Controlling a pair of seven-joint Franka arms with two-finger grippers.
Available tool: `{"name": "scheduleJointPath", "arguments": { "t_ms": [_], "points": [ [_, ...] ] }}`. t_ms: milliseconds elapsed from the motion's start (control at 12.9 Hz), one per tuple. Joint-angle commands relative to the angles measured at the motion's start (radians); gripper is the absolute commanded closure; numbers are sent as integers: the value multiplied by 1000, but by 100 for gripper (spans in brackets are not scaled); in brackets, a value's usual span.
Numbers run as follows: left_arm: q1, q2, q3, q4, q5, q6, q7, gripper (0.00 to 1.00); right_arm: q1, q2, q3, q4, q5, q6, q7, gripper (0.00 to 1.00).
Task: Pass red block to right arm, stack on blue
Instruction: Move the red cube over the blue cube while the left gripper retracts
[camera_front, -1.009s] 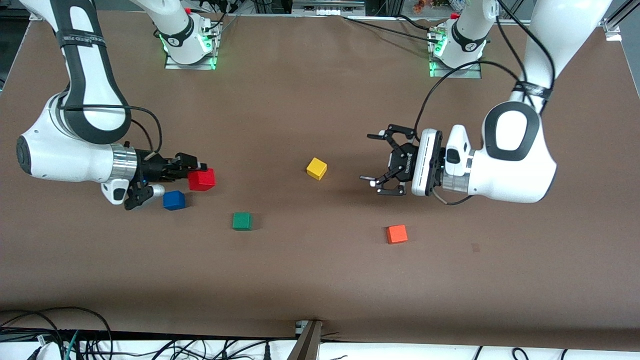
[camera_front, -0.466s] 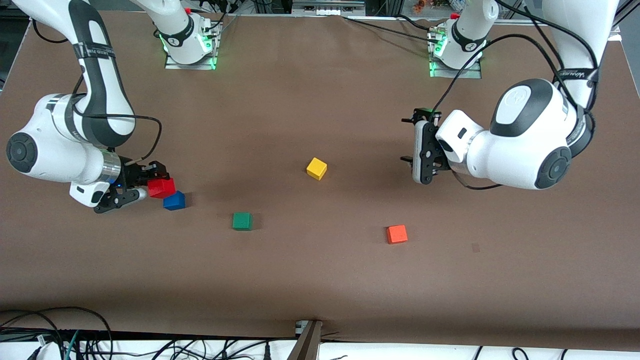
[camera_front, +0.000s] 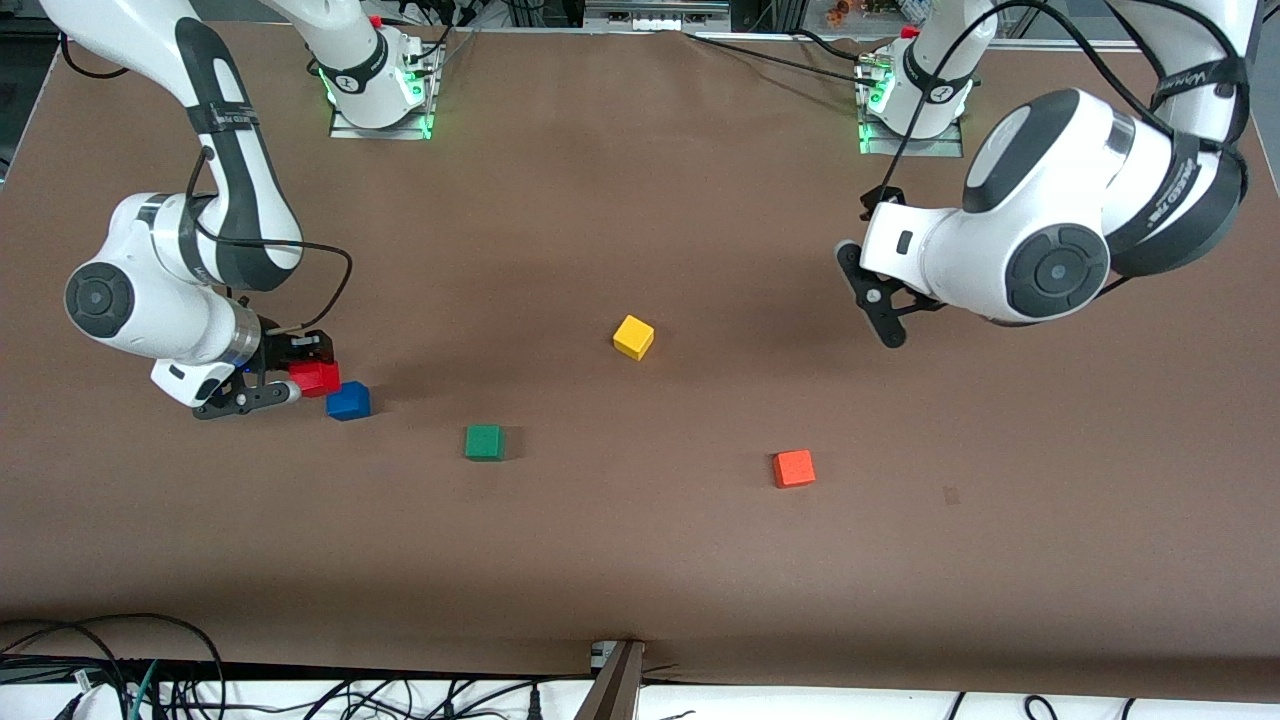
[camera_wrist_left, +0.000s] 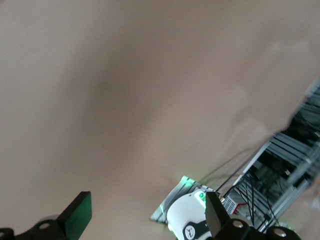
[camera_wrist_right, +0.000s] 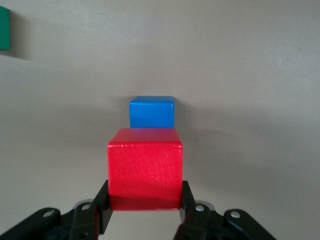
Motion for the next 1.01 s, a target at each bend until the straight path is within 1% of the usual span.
{"name": "scheduleJointPath", "arguments": {
  "t_ms": [0,78,155,311,466,543,621,699,776,854,932],
  "points": [
    [24,-36,30,5,47,-10,-120,0,13,-28,0,-55,-32,59,38,69],
    [36,-66,50,18,47,-12,-163,0,13,-24,0,-62,-32,75,38,69],
    [38,-80,55,44,49,-13,-189,0,13,-20,0,-70,-32,95,38,69],
    [38,-92,55,97,59,-21,-269,0,13,-6,2,-78,-32,127,38,69],
    [35,-105,54,116,81,-20,-380,0,19,11,3,-79,-32,154,38,69],
    [24,-108,52,142,119,-7,-397,0,19,15,3,-82,-32,164,38,69],
    [-17,-118,57,137,168,31,-400,0,22,19,3,-87,-32,171,38,69],
    [-51,-134,90,134,187,46,-403,0,31,20,3,-95,-32,185,38,69],
    [-75,-163,168,116,167,90,-403,0,33,20,3,-102,-32,200,38,69],
    [-118,-212,252,49,129,156,-412,0,33,22,3,-105,-32,205,38,69],
    [-124,-274,320,-37,51,228,-436,0,33,23,3,-108,-32,210,38,69]
  ]
}}
